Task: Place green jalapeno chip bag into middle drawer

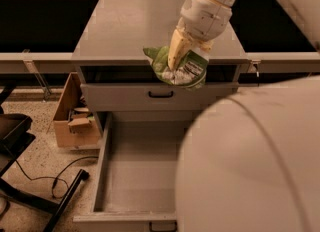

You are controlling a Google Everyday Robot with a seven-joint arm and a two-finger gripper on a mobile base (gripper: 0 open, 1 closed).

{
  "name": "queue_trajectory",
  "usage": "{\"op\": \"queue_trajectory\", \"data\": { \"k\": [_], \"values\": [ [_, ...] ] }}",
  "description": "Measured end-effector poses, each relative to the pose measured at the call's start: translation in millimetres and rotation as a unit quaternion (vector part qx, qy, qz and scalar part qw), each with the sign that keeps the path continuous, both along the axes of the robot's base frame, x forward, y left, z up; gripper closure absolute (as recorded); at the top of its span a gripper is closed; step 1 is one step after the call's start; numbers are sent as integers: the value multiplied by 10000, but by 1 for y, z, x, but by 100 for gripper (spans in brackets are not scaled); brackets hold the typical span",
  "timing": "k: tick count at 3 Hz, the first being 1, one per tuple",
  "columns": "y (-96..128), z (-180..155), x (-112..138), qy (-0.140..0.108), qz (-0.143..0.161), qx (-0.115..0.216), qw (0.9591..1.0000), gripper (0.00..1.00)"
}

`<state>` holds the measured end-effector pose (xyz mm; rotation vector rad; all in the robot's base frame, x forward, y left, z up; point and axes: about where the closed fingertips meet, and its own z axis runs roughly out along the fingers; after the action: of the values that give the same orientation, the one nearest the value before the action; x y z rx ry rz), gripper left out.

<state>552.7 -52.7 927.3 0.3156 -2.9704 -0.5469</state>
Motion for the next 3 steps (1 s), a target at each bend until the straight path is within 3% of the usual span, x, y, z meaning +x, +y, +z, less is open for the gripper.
{"op": "queue_trajectory", "data": {
  "k": [1, 2, 3],
  "values": [
    [-11, -14, -47, 150, 135, 396, 9990, 100],
    [-27, -75, -70, 323, 313, 445, 9980, 100],
    [-52, -161, -72, 509, 409, -34, 9979, 100]
  ]
}}
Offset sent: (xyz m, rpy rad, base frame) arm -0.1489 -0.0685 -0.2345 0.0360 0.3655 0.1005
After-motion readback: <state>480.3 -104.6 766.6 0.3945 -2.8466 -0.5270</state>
